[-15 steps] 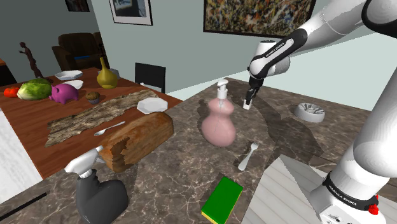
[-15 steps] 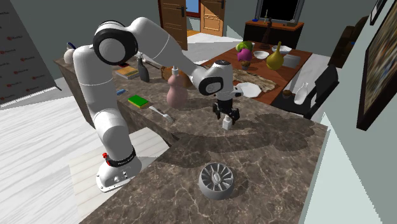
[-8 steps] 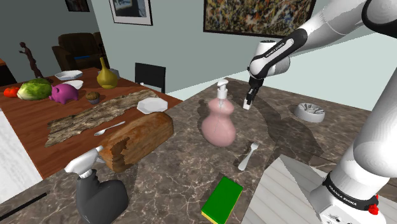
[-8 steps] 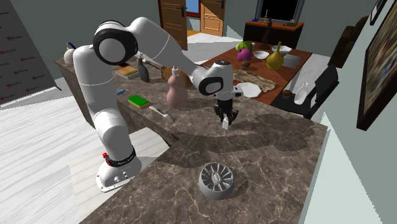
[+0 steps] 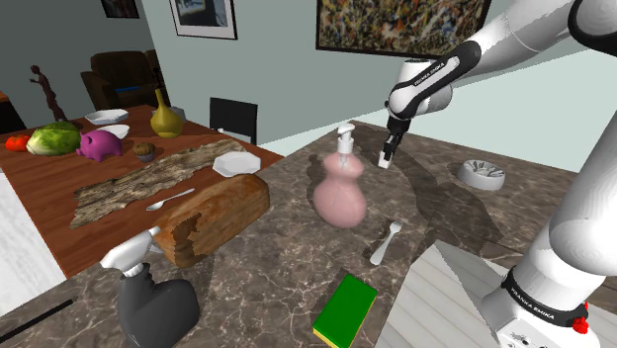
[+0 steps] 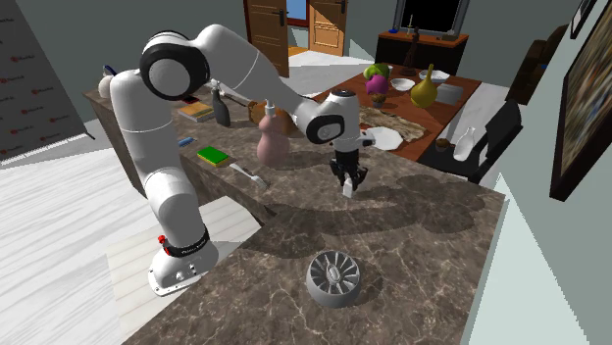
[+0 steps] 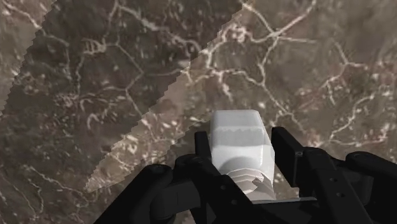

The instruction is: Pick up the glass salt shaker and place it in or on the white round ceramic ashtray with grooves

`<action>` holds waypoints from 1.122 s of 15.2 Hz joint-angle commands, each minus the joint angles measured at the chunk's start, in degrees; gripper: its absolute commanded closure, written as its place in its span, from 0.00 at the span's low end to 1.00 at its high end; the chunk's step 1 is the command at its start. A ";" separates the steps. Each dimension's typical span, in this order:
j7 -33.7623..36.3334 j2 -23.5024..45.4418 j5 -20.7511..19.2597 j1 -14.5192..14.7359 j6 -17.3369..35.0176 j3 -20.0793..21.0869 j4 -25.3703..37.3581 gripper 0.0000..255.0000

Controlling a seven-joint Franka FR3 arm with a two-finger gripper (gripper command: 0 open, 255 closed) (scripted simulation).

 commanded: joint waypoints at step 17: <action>0.99 -7.17 -2.06 0.23 -13.80 0.25 6.85 1.00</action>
